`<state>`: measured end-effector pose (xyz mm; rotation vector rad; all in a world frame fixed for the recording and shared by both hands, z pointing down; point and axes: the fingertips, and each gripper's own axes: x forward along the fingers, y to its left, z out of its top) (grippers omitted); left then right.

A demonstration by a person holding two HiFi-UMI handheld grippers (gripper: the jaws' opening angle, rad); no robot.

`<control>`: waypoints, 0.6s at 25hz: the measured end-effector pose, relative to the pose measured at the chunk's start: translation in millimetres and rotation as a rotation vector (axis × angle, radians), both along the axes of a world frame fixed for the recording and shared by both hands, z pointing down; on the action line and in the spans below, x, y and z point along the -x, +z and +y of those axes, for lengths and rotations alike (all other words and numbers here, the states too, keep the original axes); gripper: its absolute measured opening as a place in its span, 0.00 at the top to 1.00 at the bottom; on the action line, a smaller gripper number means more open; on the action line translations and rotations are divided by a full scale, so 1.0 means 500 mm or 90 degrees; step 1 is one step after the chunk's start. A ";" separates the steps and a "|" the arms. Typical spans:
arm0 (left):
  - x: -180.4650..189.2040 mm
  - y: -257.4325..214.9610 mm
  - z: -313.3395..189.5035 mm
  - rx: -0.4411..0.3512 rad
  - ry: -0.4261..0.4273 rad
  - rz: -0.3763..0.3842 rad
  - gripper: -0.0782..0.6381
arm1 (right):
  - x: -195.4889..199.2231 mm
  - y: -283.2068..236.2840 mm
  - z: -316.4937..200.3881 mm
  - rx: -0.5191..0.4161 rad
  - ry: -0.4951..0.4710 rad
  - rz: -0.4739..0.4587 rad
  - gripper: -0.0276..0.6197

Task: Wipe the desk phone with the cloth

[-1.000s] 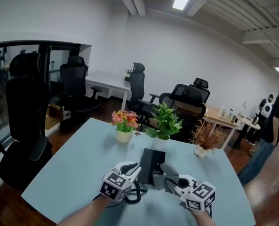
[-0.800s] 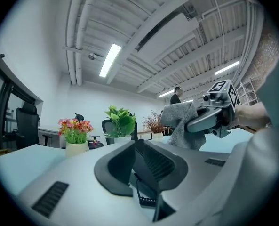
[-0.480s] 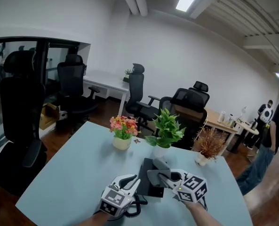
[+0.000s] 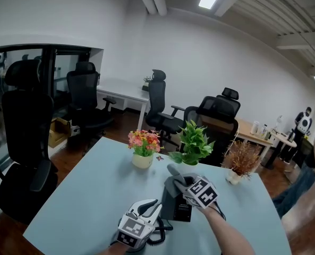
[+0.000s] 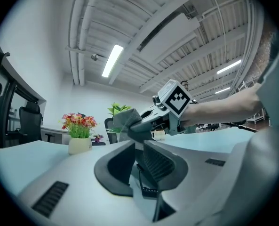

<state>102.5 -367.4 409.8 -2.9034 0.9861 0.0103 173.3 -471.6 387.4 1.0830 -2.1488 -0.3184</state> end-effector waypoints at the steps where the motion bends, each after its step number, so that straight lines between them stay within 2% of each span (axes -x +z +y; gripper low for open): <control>1: -0.001 -0.001 0.001 -0.001 0.001 0.000 0.80 | 0.000 0.005 -0.005 0.004 0.002 -0.001 0.99; 10: 0.010 -0.005 -0.001 -0.003 -0.007 0.004 0.80 | 0.007 0.022 0.000 0.011 0.002 0.027 0.99; 15: 0.011 -0.003 -0.006 -0.002 -0.008 0.001 0.80 | 0.021 0.050 0.003 0.026 -0.007 0.087 0.99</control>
